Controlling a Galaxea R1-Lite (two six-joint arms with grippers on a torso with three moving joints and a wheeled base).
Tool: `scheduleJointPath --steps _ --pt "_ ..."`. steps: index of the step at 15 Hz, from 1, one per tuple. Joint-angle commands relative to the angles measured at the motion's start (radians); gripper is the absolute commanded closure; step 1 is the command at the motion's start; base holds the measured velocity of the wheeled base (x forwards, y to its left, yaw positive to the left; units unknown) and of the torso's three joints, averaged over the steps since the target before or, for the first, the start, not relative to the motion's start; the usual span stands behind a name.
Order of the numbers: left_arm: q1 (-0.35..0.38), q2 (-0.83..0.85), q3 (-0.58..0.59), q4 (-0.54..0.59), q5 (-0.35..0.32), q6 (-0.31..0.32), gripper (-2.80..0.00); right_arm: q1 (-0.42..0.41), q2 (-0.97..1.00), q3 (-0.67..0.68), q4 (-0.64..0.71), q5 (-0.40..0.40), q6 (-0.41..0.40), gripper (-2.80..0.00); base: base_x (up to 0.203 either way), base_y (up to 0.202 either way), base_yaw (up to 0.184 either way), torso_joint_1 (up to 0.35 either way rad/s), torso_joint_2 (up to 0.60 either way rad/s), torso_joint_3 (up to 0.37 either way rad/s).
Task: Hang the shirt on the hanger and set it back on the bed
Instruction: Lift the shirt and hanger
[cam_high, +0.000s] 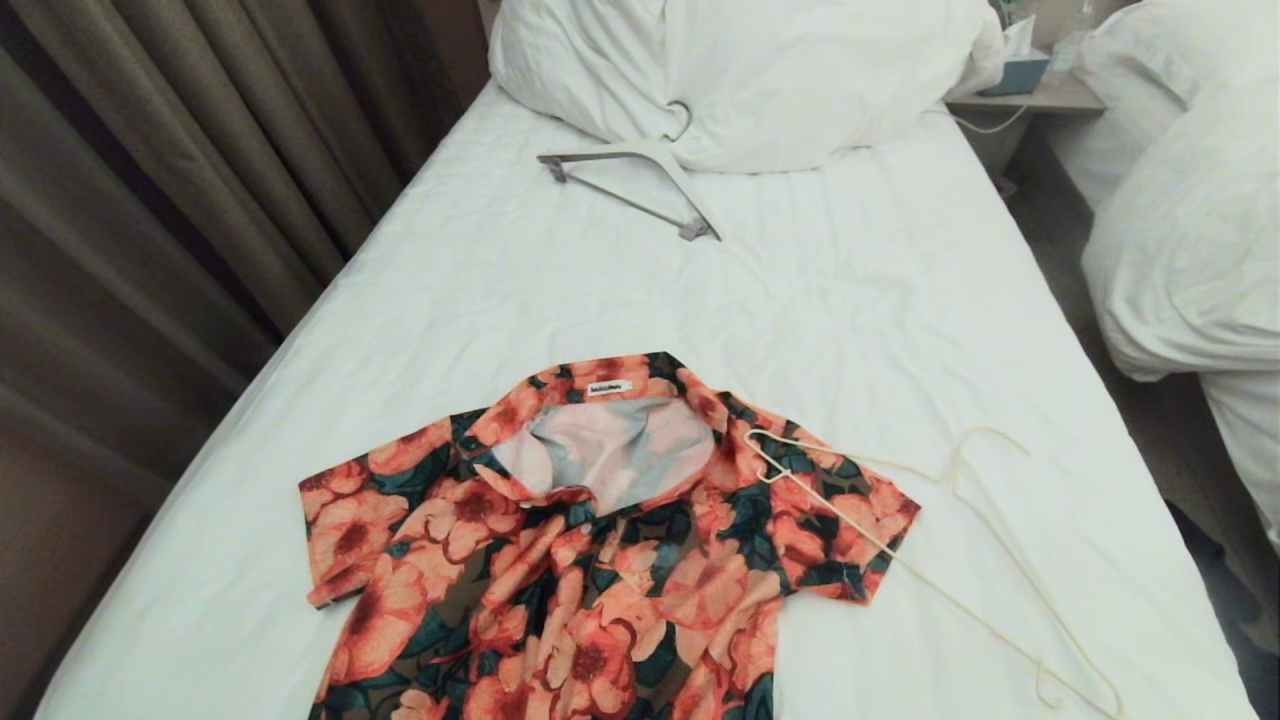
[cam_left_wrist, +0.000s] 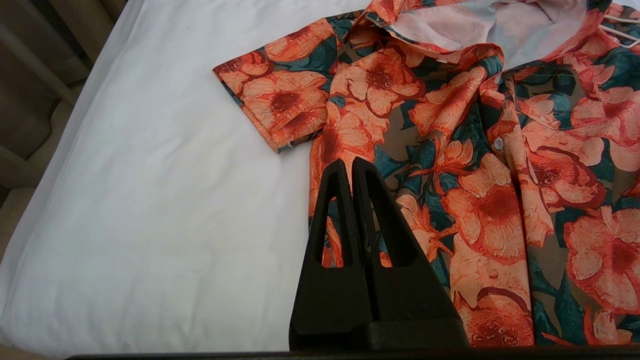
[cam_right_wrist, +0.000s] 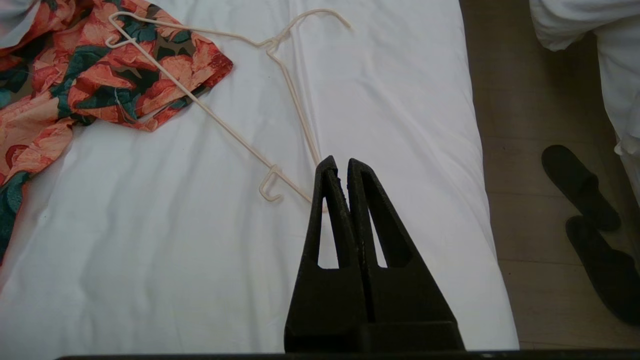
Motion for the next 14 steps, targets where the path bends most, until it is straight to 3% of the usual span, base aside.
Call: scheduleJointPath --steps 1,7,9,11,14 --pt "0.000 0.001 0.002 0.000 0.000 0.000 0.00 0.000 0.001 0.000 0.000 0.000 0.000 0.00 0.000 0.000 0.000 0.000 0.00 0.000" --pt "-0.001 0.001 0.002 0.000 0.000 0.000 0.00 0.005 0.019 -0.038 0.012 0.017 -0.020 0.00 0.000 0.000 0.000 0.000 0.00 0.000" --pt "0.000 0.001 0.002 0.000 0.000 0.000 0.00 0.006 0.147 -0.111 0.029 0.052 -0.015 0.00 0.000 0.000 0.000 0.000 0.00 0.000" --pt "0.000 0.001 0.002 0.000 0.000 0.000 0.00 0.007 0.335 -0.202 0.033 0.078 0.044 0.00 0.000 0.000 0.000 0.000 0.00 0.000" --pt "0.000 0.001 0.002 0.000 0.000 0.000 0.00 0.006 0.661 -0.347 0.013 0.106 0.234 0.00 0.000 0.000 0.000 0.000 0.00 0.000"
